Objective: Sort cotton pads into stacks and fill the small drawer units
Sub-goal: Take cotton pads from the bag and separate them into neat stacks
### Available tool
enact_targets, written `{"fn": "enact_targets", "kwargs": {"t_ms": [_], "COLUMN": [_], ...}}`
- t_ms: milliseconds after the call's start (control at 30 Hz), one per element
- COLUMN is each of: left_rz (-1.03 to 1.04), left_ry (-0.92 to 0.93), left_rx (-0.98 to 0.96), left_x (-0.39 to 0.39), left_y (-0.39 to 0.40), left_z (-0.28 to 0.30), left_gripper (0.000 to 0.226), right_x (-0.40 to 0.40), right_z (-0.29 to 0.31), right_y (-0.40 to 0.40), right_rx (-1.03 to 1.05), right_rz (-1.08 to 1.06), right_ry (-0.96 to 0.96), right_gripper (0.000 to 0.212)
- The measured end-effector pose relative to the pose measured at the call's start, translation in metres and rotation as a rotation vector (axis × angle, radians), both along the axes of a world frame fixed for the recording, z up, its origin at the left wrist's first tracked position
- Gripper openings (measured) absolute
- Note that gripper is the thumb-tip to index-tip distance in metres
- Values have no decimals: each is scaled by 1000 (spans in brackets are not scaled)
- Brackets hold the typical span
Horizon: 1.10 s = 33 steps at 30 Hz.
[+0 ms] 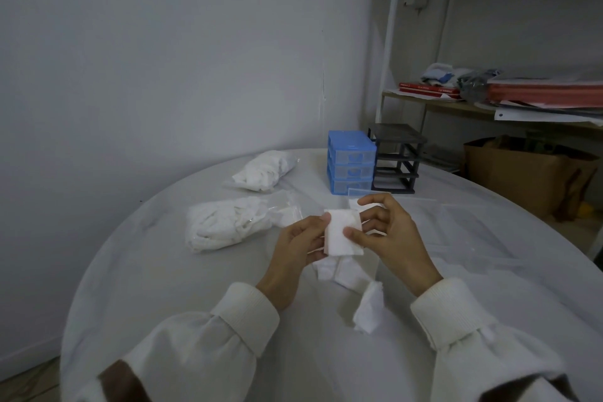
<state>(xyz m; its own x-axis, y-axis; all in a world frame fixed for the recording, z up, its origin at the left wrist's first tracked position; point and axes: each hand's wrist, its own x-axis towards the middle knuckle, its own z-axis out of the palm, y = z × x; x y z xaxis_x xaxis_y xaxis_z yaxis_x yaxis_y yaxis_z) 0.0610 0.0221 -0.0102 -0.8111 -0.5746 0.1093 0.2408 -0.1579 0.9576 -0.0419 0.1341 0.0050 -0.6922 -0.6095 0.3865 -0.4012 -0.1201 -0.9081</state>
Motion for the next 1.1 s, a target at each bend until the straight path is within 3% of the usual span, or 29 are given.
{"fn": "enact_targets", "kwargs": {"t_ms": [233, 433, 633, 967, 1100], "left_rz": [-23, -42, 1, -74, -34], "left_ry": [53, 72, 17, 18, 47], "left_rx": [-55, -83, -149, -49, 27], "left_x": [2, 1, -1, 1, 2], "left_y": [-1, 0, 0, -1, -2], "left_z": [-3, -4, -6, -4, -3], "left_gripper": [19, 16, 17, 17, 9], "right_x": [2, 0, -1, -5, -1], "right_z": [-3, -5, -4, -1, -1], "right_y": [-2, -3, -3, 2, 0], "right_rx": [44, 67, 16, 14, 148], "right_rz": [-37, 29, 9, 71, 145], "right_ry": [24, 2, -37, -120, -102], "right_gripper": [39, 4, 6, 7, 27]}}
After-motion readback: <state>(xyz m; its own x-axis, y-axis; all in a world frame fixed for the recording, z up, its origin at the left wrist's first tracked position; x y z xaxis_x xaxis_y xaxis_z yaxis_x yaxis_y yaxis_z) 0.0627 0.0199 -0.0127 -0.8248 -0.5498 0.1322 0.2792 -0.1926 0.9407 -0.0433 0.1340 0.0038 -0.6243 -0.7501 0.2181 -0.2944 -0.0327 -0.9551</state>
